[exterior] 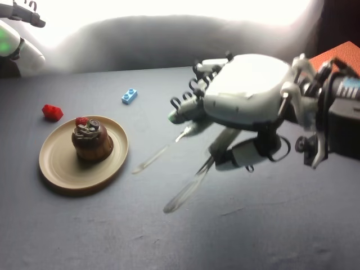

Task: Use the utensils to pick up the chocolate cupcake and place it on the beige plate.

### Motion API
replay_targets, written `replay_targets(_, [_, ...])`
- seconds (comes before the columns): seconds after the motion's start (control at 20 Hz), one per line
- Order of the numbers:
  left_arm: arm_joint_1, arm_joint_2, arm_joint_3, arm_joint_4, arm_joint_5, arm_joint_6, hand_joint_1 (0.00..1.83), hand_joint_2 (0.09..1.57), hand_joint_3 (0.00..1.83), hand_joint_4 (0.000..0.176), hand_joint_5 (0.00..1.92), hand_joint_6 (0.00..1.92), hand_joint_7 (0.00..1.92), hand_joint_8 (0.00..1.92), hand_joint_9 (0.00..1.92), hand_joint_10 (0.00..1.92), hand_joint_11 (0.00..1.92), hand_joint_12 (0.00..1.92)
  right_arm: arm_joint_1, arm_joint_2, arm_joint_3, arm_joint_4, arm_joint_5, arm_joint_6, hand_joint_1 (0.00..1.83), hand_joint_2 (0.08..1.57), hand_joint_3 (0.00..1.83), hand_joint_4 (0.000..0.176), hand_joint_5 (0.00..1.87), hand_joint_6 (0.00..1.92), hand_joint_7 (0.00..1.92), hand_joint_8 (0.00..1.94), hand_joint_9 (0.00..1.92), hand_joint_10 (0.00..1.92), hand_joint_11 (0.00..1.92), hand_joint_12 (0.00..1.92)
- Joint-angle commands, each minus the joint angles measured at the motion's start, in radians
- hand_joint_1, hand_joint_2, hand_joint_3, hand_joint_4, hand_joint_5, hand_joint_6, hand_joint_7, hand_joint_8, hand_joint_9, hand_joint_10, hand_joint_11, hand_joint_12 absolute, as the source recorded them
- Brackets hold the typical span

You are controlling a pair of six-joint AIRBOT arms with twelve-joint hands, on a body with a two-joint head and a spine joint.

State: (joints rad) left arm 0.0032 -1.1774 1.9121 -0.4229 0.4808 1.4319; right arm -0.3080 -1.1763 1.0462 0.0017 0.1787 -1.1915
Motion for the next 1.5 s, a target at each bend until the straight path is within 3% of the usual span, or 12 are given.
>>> replay_targets(0.0, [-0.006,0.012,0.005,-0.013,-0.083,0.0,0.47,1.06,0.0,0.0,0.1,0.0,0.02,0.01,0.04,0.01,0.0,0.0,-0.001,-0.004,-0.003,0.002,0.155,-0.011,0.84,1.1,0.0,0.0,0.58,0.0,0.68,0.01,0.49,0.52,0.09,1.39])
replay_targets(0.1, [-0.006,0.012,0.005,-0.013,-0.084,0.0,0.47,1.05,0.0,0.0,0.12,0.01,0.03,0.01,0.04,0.01,0.01,0.01,-0.025,-0.021,0.001,0.011,0.173,-0.038,0.85,1.09,0.0,0.0,0.6,0.01,0.68,0.01,0.49,0.54,0.13,1.38])
replay_targets(0.2, [-0.006,0.012,0.005,-0.013,-0.084,0.0,0.47,1.05,0.0,0.0,0.12,0.01,0.04,0.01,0.04,0.01,0.01,0.01,-0.045,-0.058,0.028,0.12,0.183,-0.143,0.86,1.1,0.0,0.0,0.6,0.01,0.68,0.0,0.49,0.54,0.13,1.38])
replay_targets(0.45, [-0.006,0.011,0.006,-0.013,-0.084,0.0,0.49,1.05,0.0,0.0,0.13,0.01,0.05,0.01,0.04,0.01,0.02,0.01,-0.064,-0.127,0.091,0.136,0.182,-0.17,0.92,1.06,0.0,0.0,0.58,0.0,0.58,0.0,0.39,0.51,0.06,1.34])
replay_targets(0.65, [-0.006,0.011,0.006,-0.013,-0.084,0.001,0.51,1.04,0.0,0.0,0.12,0.0,0.04,0.0,0.04,0.0,0.01,0.01,-0.095,-0.146,0.095,0.136,0.175,-0.192,0.86,1.1,0.0,0.0,0.58,0.0,0.58,0.0,0.51,0.25,0.06,1.3])
replay_targets(0.8, [-0.006,0.011,0.006,-0.013,-0.084,0.001,0.5,1.04,0.0,0.0,0.13,0.0,0.05,0.0,0.04,0.0,0.02,0.02,-0.131,-0.149,0.095,0.137,0.177,-0.219,0.69,1.13,0.0,0.0,0.46,0.0,0.47,0.0,0.46,0.06,0.0,1.2])
replay_targets(0.85, [-0.006,0.011,0.006,-0.013,-0.084,0.001,0.51,1.04,0.0,0.0,0.14,0.01,0.06,0.01,0.04,0.0,0.03,0.02,-0.14,-0.149,0.095,0.144,0.177,-0.219,0.65,1.1,0.0,0.0,0.42,0.0,0.43,0.0,0.43,0.03,0.0,1.13])
replay_targets(1.0, [-0.006,0.011,0.006,-0.013,-0.084,0.002,0.5,1.04,0.0,0.0,0.13,0.0,0.03,0.0,0.03,0.0,0.01,0.02,-0.153,-0.15,0.095,0.147,0.177,-0.234,0.46,1.02,0.0,0.001,0.25,0.0,0.23,0.0,0.2,0.0,0.0,0.67])
replay_targets(1.15, [-0.006,0.011,0.006,-0.013,-0.084,0.002,0.51,1.04,0.0,0.0,0.13,0.0,0.04,0.01,0.04,0.0,0.03,0.03,-0.155,-0.144,0.095,0.16,0.166,-0.235,0.33,0.92,0.0,0.035,0.12,0.0,0.03,0.0,0.04,0.0,0.0,0.27])
replay_targets(1.25, [-0.006,0.011,0.006,-0.013,-0.084,0.002,0.52,1.04,0.0,0.0,0.13,0.0,0.05,0.01,0.04,0.0,0.02,0.03,-0.16,-0.132,0.09,0.162,0.144,-0.235,0.21,0.86,0.0,0.055,0.01,0.0,0.0,0.0,0.0,0.0,0.0,0.06])
replay_targets(1.3, [-0.006,0.011,0.006,-0.013,-0.084,0.002,0.53,1.03,0.0,0.0,0.13,0.0,0.05,0.01,0.04,0.0,0.02,0.03,-0.165,-0.119,0.079,0.162,0.141,-0.235,0.17,0.84,0.0,0.072,0.0,0.0,0.0,0.0,0.0,0.0,0.0,0.01])
replay_targets(1.45, [-0.006,0.011,0.006,-0.014,-0.083,0.001,0.53,1.03,0.0,0.0,0.15,0.0,0.09,0.01,0.07,0.0,0.01,0.13,-0.17,-0.063,0.021,0.162,0.14,-0.244,0.13,0.8,0.0,0.095,0.0,0.0,0.0,0.0,0.0,0.0,0.0,0.0])
